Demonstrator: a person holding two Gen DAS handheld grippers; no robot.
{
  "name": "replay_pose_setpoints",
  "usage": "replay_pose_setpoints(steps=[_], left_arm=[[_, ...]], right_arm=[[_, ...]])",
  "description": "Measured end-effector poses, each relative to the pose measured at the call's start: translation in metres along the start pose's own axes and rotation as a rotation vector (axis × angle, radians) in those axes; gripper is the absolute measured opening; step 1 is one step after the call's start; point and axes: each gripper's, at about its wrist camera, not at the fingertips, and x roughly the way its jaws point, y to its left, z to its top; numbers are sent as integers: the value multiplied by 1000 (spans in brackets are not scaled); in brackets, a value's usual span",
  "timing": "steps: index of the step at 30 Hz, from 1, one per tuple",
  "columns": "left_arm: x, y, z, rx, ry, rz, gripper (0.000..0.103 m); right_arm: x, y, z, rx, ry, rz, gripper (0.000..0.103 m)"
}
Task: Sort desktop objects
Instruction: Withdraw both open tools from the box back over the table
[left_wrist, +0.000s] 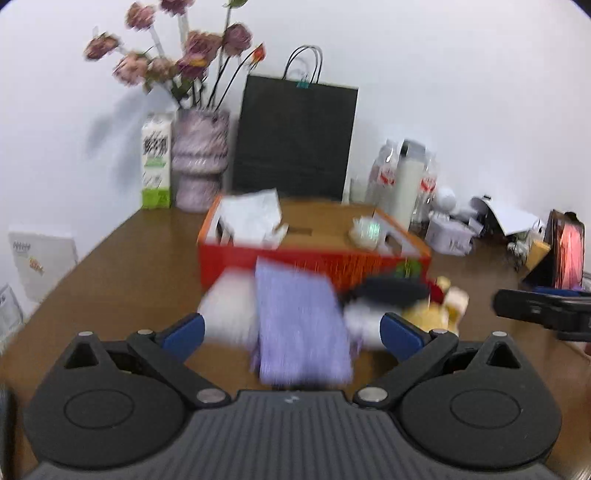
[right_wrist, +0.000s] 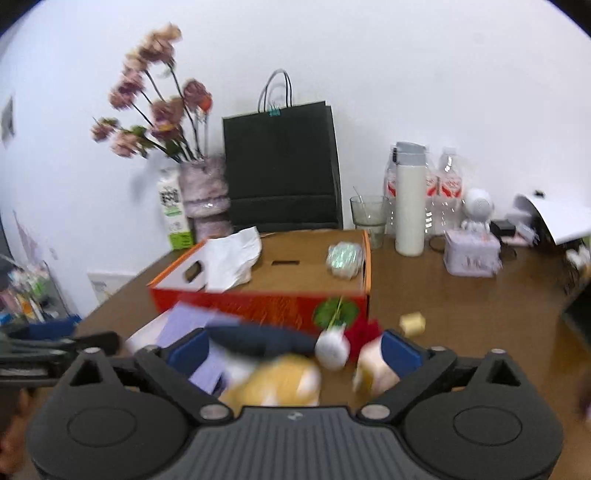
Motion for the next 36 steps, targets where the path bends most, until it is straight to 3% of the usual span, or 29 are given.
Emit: replay_pose_setpoints(steps=[5,8,12,24,36], left_arm=[[5,0,-46,34,51,23,103],[6,-4,-56,68,34,36,103],[13,-8,-57,81,80,33,103],[30,-13,-61,119,192,114,103],[31,-9,-59,77,206,119,103]], right_arm=[[-5,8,-59,-21,64,-45,101],[3,16,-70,-60,83,-54,101],[16,18,-79,-37,94,-73,101],[26,7,-81,50,128,-82,100],[26,3,-81,71,128,-70,100]])
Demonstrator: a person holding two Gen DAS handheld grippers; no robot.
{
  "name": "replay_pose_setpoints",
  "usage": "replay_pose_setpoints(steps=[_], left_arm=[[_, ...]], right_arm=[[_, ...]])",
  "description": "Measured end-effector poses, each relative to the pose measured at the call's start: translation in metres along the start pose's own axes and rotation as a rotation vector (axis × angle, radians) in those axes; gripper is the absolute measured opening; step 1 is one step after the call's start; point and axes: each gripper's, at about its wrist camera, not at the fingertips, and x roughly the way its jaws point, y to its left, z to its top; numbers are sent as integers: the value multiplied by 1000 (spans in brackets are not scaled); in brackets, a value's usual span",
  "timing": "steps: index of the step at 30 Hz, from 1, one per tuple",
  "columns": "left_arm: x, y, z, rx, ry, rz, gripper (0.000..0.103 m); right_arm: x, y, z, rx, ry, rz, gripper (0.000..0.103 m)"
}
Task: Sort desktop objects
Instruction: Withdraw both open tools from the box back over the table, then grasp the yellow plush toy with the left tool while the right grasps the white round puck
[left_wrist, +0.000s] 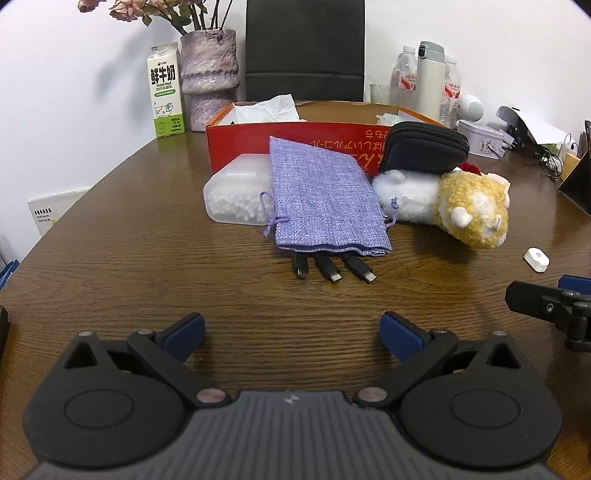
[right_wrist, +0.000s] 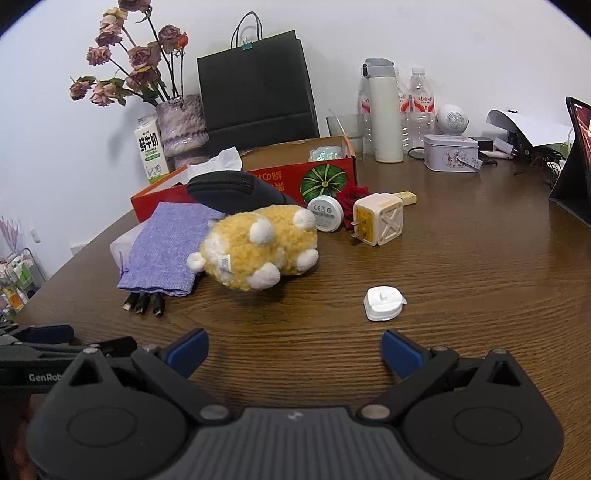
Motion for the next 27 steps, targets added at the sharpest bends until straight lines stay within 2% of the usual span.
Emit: replay_pose_setpoints(steps=[19,22,24,26,27], left_arm=[[-1,2,1,-7,0,-3,103],[-3,6,8,-18,-25,-90,103],[-2,10,15,-90,-56,-162,103],[4,10,28,-121,-90,-180,102],[7,9,36,-123,-99,-168,98]], right_arm=[[-1,-6,2,15,19,11,100],[-3,-9,8,-44,6,-31,89],[1,-10,15,-98,-9,-86,83],[10,-12,22,-137,-13,-124,80],[15,-14,25,-150,-3,-145,72]])
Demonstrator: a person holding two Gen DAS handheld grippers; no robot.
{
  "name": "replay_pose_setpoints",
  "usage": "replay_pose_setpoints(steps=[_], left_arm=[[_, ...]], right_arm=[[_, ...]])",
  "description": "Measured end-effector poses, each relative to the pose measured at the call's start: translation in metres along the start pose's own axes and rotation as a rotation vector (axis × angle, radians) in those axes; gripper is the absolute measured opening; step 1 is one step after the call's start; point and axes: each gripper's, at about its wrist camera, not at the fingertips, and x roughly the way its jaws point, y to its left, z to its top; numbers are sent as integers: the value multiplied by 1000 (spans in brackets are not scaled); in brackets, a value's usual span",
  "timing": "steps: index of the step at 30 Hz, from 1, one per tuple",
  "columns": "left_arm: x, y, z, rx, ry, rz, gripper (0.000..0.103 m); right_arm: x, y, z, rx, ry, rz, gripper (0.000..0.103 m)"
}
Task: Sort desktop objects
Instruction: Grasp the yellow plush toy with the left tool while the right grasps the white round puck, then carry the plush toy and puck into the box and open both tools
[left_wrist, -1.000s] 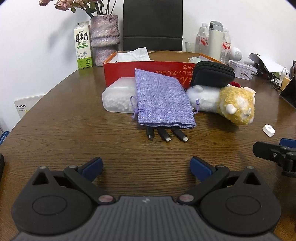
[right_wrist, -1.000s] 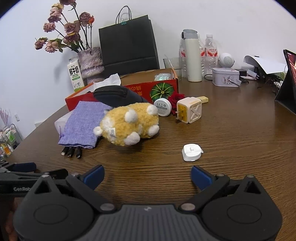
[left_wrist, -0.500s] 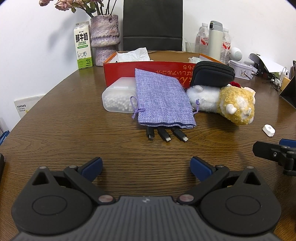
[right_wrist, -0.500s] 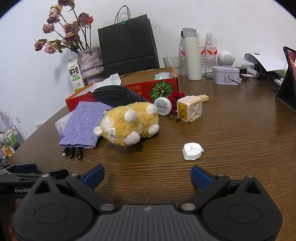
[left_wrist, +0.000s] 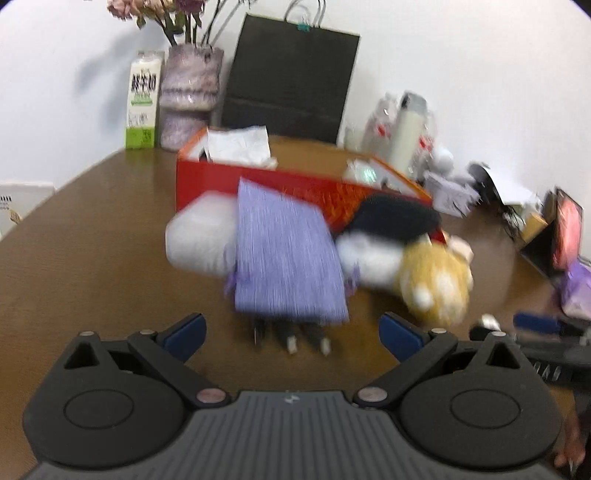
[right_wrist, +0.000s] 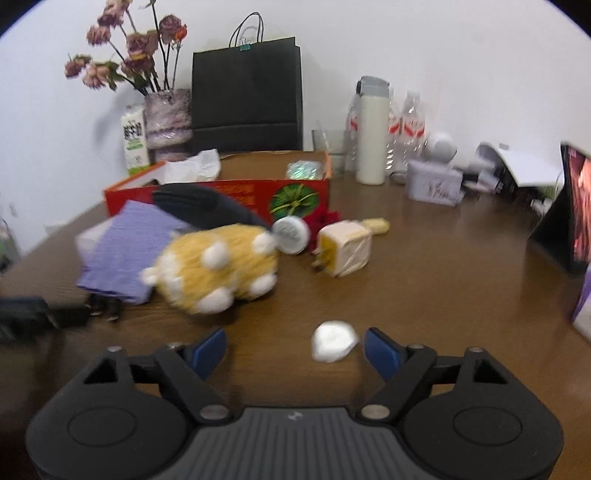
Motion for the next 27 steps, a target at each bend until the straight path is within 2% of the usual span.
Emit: replay_pose_setpoints(steps=[1,3,5,7,9,11,12,13,14,15,19,20,23,27], left_arm=[[3,-2,6,4,-3,-8,95],[7,-8,17,11,1,-98,95],[14,-17,23,6,19,-217,96],[27,-31,26,-4,46,-280,101],[43,-47,28,18,79,-276,100],[53,-63,29,56,85,-276,94],[56,-70,28,76,89,-280,85],[59,-75,27,92,96,-282,68],[63,-79,26,107,114,-279,58],[64,-82,24,111,129,-279,54],[47,-79,21,59,77,-280,48],[36,-76,21,33,54,-295,48],[-4,-70,18,10,15,-316,47],[-52,-54,8,-14,-18,-273,47]], right_arm=[[4,-1,2,-5,7,-12,68],[11,-5,6,-1,12,-15,55],[16,-10,6,9,17,-6,51],[23,-13,5,25,39,6,43],[24,-17,5,47,40,30,37],[24,-17,4,41,42,31,36],[23,-16,4,37,42,31,36],[22,-16,3,36,43,31,36],[21,-16,2,32,43,33,36],[20,-16,2,27,43,37,36],[18,-20,1,45,42,66,41],[17,-20,0,40,42,61,39],[12,-21,-3,33,40,47,25],[0,-23,-10,63,33,69,24]])
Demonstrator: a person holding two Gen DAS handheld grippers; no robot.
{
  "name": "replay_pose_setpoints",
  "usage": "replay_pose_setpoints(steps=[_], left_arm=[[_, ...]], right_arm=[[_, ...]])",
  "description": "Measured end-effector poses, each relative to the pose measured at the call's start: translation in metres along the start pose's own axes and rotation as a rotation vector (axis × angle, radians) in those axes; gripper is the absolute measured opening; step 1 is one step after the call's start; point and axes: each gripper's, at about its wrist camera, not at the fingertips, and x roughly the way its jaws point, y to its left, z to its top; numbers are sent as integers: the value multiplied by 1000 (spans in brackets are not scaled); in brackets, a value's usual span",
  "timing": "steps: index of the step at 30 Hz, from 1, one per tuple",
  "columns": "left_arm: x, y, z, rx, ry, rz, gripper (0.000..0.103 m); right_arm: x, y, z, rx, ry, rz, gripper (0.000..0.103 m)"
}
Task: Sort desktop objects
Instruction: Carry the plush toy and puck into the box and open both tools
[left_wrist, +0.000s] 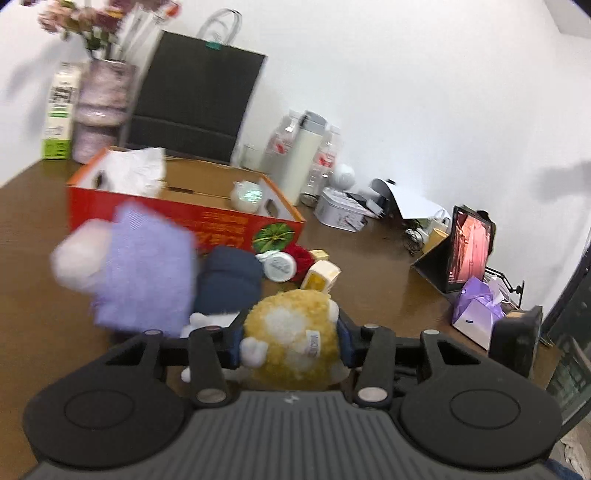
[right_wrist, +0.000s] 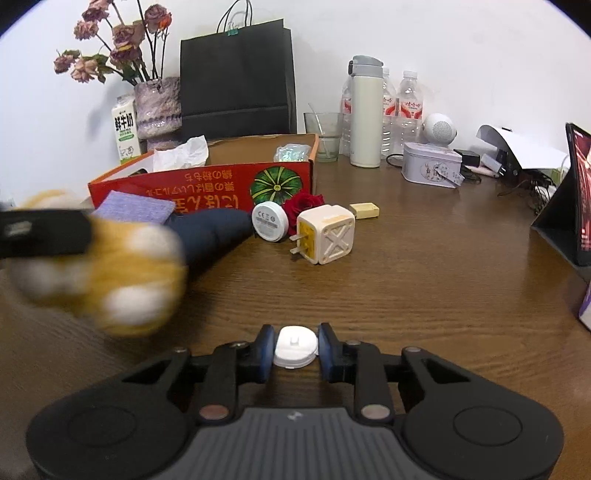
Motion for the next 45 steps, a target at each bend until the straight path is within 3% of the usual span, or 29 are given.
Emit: replay_pose_setpoints(steps=[3,6,9,11,12,13,18,20,21,22,26,27,32,36,39,41,43,45], left_arm=[[-30,8,-18,23,-43,84,47],[-33,22,-44,46,29,199,47],[-38,22,-60,104,62,211,52],[-42,16,-62,138,51,218,59],[-42,15,-60,142,46,208,67],[-42,16,-58,132,41,201,76],[-18,28,-47,-12,105,191,85],[-7,33,-49,-46,157,184,74],[-5,34,-52,-49,164,193,59],[-7,33,-54,-24,151,203,54],[-16,37,-55,-38,168,167,50],[-19,37,-55,-43,163,166,49],[-39,26,-39,1,58,181,49],[-35,34,2,8,-15,184,49],[-9,44,58,53,-87,204,49],[23,51,103,70,-83,206,49],[62,59,143,68,-76,195,50],[115,69,180,89,-29,229,50]], right_arm=[[-14,6,-9,7,-6,28,24],[-29,19,-17,-15,-18,64,24],[-39,34,-24,-63,-12,77,24],[-40,41,-28,-86,0,80,24],[-40,44,-30,-94,5,81,24],[-39,47,-31,-101,7,80,25],[-38,48,-32,-110,-5,77,25],[-37,47,-32,-111,-6,74,26],[-37,48,-33,-113,-8,70,26],[-38,48,-34,-114,-7,69,27],[-42,45,-35,-104,-3,89,31],[-42,46,-35,-109,-5,89,24],[-48,55,-33,-136,-30,93,25],[-55,50,3,-107,-89,155,25],[-47,46,60,-120,-152,178,25],[-29,46,108,-118,-184,195,25],[3,47,154,-94,-164,204,25],[52,50,202,-66,-125,215,25]])
